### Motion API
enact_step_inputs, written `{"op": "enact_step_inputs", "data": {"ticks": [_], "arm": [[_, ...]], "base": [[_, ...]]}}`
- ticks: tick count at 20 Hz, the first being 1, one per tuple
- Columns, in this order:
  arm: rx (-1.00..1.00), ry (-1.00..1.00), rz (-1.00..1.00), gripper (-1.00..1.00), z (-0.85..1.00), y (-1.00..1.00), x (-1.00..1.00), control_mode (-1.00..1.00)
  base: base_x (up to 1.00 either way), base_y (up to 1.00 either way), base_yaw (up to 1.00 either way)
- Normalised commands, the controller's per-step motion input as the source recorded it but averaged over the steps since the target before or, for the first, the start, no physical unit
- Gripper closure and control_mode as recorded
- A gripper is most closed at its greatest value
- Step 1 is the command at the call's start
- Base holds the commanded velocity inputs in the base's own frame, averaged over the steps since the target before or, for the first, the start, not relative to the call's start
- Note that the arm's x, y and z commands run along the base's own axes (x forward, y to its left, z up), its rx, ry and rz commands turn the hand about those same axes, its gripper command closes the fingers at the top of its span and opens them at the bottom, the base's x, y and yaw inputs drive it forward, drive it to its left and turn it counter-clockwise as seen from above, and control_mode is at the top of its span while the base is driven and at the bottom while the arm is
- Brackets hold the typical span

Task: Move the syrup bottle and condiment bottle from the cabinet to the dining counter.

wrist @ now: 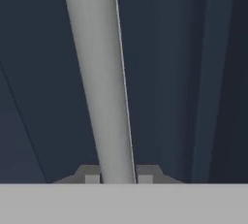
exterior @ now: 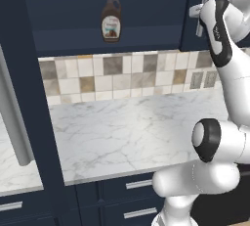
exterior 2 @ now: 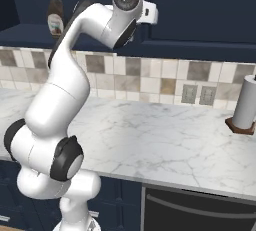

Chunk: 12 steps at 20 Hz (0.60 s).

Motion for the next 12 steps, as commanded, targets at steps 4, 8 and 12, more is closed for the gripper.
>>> {"op": "enact_step_inputs", "data": {"ticks": [4, 8, 12], "arm": [[0.00, -0.04, 0.00, 1.00, 0.00, -0.07, -0.91, -1.00], [0.00, -0.05, 0.01, 1.00, 0.00, -0.74, -1.00, -1.00], [0.00, 0.00, 0.05, 1.00, 0.00, -0.88, -1.00, -1.00]], "base": [[0.00, 0.00, 0.00], [0.00, 0.00, 0.00], [0.00, 0.00, 0.00]]}}
